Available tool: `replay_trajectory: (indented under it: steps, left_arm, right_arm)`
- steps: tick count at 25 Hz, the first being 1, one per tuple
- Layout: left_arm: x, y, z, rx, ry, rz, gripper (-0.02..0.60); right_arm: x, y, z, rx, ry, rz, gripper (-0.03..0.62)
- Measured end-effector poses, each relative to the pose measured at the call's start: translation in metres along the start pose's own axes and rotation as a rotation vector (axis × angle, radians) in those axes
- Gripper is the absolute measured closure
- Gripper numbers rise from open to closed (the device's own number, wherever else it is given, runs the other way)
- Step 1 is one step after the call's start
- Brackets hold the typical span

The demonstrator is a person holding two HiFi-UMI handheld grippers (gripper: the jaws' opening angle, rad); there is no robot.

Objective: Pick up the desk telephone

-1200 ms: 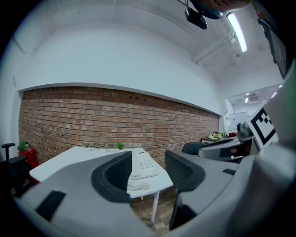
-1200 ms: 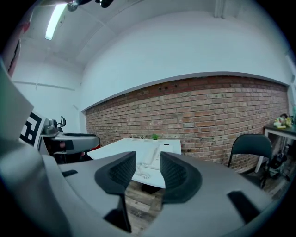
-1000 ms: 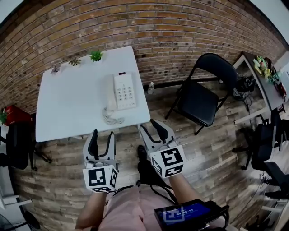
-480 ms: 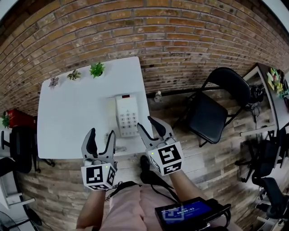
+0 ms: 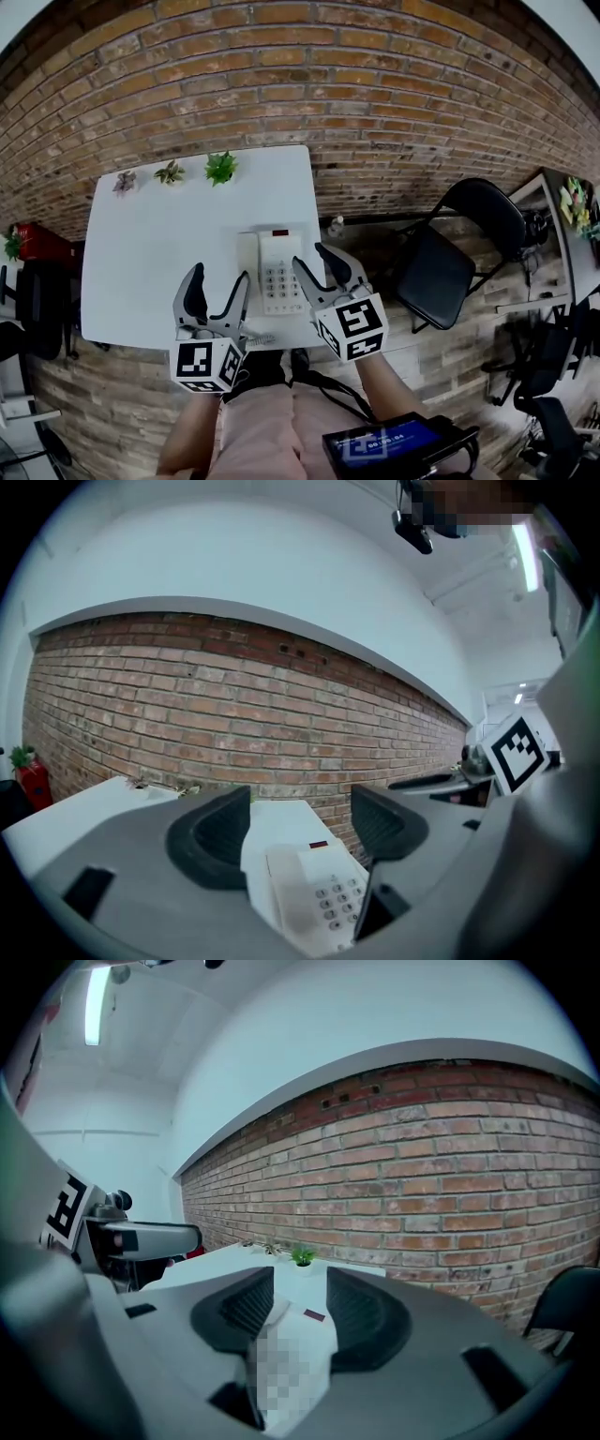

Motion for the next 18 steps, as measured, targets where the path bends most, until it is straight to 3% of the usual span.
replay_trajectory:
  steps: [8, 18]
  left_arm:
    - [0.047, 0.028, 0.018, -0.049, 0.104, 0.108, 0.220]
    - [0.076, 0.103, 0.027, -0.158, 0.192, 0.360, 0.179]
  right_arm:
    - [0.042, 0.014, -0.015, 0.041, 0.019, 0.075, 0.399]
    - [0.067, 0.074, -0.029, 0.186, 0.025, 0.193, 0.358]
Point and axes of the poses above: the fingertips, and each gripper's own axes: x forward along the fingers, z to its left, y out of its underside, the point moved 4 cm from there along -x, backward along the fingers, and after that the axes turned 3 degrees about -y, right-handed, at the moved point
